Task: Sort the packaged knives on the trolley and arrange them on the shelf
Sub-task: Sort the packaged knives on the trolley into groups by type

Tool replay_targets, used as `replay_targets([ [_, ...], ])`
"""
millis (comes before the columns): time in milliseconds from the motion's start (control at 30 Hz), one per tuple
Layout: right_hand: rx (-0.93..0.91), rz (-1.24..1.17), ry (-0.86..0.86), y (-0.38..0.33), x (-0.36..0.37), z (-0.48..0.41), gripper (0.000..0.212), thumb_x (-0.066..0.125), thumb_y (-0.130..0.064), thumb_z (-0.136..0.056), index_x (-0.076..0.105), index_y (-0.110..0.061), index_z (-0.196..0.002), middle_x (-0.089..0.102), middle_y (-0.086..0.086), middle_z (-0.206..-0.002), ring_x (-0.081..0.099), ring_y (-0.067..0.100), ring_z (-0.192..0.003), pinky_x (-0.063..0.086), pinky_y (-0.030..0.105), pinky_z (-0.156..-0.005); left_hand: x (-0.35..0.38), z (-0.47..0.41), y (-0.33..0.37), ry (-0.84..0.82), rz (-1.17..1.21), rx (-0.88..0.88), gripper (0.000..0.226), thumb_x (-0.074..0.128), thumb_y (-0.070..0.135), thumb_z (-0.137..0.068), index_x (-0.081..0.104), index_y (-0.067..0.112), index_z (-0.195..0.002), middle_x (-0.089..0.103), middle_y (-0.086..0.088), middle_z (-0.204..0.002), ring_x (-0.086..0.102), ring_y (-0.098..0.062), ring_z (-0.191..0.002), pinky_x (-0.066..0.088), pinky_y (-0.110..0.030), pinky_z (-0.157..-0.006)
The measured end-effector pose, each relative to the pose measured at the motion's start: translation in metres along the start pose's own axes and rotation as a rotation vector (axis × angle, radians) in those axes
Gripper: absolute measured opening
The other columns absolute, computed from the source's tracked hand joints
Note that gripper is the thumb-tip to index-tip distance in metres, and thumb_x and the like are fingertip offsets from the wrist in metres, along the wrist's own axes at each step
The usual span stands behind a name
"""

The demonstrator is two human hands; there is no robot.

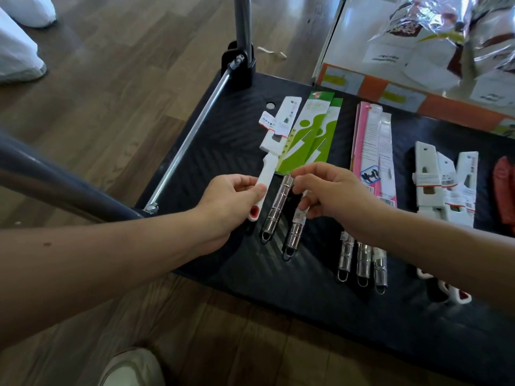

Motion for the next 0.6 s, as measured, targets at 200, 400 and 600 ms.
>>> replay_targets([
  [200, 0.091, -0.247, -0.049, 0.005, -0.001, 0.006, 0.028, 0.054, -0.031, -0.090, 0.062, -0.006, -0.101, 0.056, 0.001, -0.079, 0.050, 0.008, -0.052, 0.046, 0.017, -0.046, 0.033, 0.007, 0.004, -0.077, 0.154, -0.002, 0.013, 0.054, 0.009, -0.090, 0.061, 0.004, -0.100, 0.063, -0.007, -0.083, 0.059, -0.018, -0.074, 0.050, -0.030, -0.074],
  [400, 0.051, -0.249, 0.001, 0.009, -0.022, 0.016, 0.020, 0.052, -0.028, -0.091, 0.061, -0.011, -0.084, 0.057, -0.001, -0.063, 0.048, 0.005, -0.047, 0.044, 0.014, -0.044, 0.069, 0.021, 0.004, -0.195, 0.119, 0.023, 0.005, 0.058, 0.010, -0.088, 0.062, 0.012, -0.088, 0.065, -0.001, -0.079, 0.059, -0.012, -0.074, 0.050, -0.027, -0.078],
  [600, 0.062, -0.234, 0.070, 0.024, -0.050, 0.027, 0.023, 0.052, -0.026, -0.092, 0.062, -0.006, -0.092, 0.056, 0.004, -0.069, 0.048, 0.010, -0.054, 0.044, 0.018, -0.049, 0.091, 0.020, 0.009, -0.172, 0.086, 0.031, 0.011, 0.052, 0.022, -0.092, 0.056, 0.017, -0.083, 0.059, 0.000, -0.078, 0.055, -0.011, -0.069, 0.048, -0.022, -0.065],
])
Point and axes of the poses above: each hand's wrist, its own z-axis away from the middle knuckle, its own x-axis out of the palm, y = z × x, the point moved 8 cm from there along -z, towards the middle knuckle
